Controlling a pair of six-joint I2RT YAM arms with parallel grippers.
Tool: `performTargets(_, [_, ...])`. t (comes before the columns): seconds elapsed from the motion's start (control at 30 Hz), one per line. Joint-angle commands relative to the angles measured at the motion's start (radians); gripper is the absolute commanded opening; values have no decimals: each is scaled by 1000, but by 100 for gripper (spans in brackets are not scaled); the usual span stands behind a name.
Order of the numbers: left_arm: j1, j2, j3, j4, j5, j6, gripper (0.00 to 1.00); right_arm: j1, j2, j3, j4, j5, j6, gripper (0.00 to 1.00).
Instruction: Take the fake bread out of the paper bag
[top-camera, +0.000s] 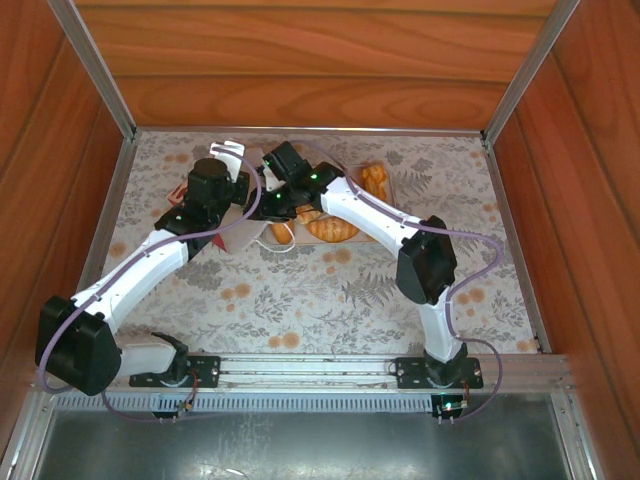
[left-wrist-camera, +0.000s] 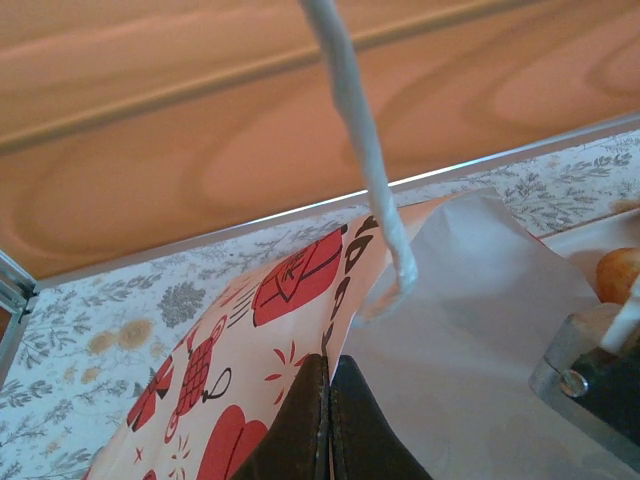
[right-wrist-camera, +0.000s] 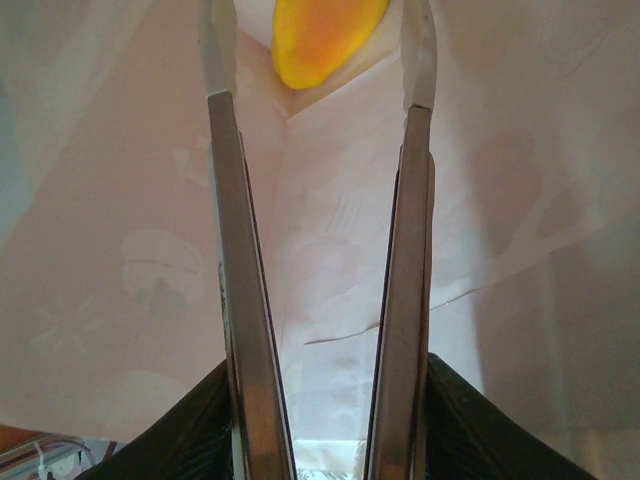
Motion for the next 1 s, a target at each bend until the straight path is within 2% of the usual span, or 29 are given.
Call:
performTargets(0.0, [-6, -30, -9, 37, 9, 2, 0, 12, 9, -23, 65, 19, 17, 46])
performTargets(0.2, [-6, -56, -27, 45, 39, 29, 0, 13, 13, -70, 138, 52, 41, 46])
performTargets(0.4, [-6, -83, -62, 53, 82, 58, 0, 26, 36, -81, 202, 0, 44, 46])
performTargets(0.8, [-6, -93, -89, 63, 157, 91, 0, 49, 85, -37, 213, -5, 16, 45])
performTargets(0.97, [-6, -113, -102, 63, 172, 91, 0, 51, 104, -22, 198, 33, 30, 46])
